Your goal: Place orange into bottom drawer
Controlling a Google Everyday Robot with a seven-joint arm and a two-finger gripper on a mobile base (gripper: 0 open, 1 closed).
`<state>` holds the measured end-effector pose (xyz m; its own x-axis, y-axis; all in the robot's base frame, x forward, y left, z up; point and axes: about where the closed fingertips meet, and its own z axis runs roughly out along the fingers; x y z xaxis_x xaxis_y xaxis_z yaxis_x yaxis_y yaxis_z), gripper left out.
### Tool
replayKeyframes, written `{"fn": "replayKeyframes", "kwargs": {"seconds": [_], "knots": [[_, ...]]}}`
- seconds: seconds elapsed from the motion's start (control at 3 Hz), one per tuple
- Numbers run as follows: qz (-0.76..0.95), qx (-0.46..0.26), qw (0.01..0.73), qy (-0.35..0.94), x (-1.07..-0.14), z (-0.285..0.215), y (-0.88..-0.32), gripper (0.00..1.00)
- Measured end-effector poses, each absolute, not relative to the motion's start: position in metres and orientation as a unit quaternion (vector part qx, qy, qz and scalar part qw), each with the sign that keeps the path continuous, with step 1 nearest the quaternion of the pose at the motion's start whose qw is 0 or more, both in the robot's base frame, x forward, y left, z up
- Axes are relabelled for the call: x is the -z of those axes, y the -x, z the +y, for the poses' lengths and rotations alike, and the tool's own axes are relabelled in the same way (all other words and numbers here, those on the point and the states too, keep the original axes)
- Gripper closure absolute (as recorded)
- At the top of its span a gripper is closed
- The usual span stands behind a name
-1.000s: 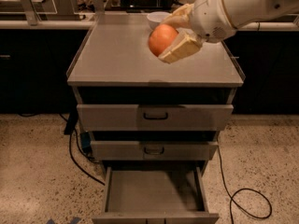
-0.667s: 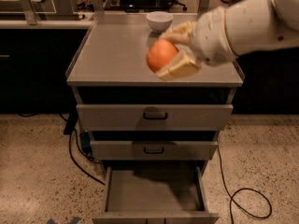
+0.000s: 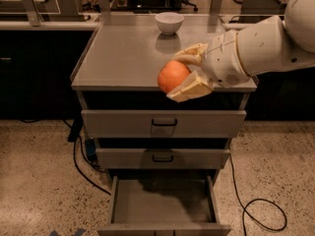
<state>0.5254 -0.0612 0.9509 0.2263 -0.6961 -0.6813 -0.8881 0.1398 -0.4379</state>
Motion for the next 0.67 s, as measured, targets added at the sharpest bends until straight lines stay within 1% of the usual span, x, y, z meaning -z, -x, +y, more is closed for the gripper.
{"fn": "replayKeyframes", "kwargs": {"seconds": [0.33,0.67], "knots": [[0.621,-0.121,0.432,0.643,-0.925,-0.056,-0.517,1.00],[0.635,-0.128,0.438,0.623,-0.881,-0.049,-0.498,1.00]]}}
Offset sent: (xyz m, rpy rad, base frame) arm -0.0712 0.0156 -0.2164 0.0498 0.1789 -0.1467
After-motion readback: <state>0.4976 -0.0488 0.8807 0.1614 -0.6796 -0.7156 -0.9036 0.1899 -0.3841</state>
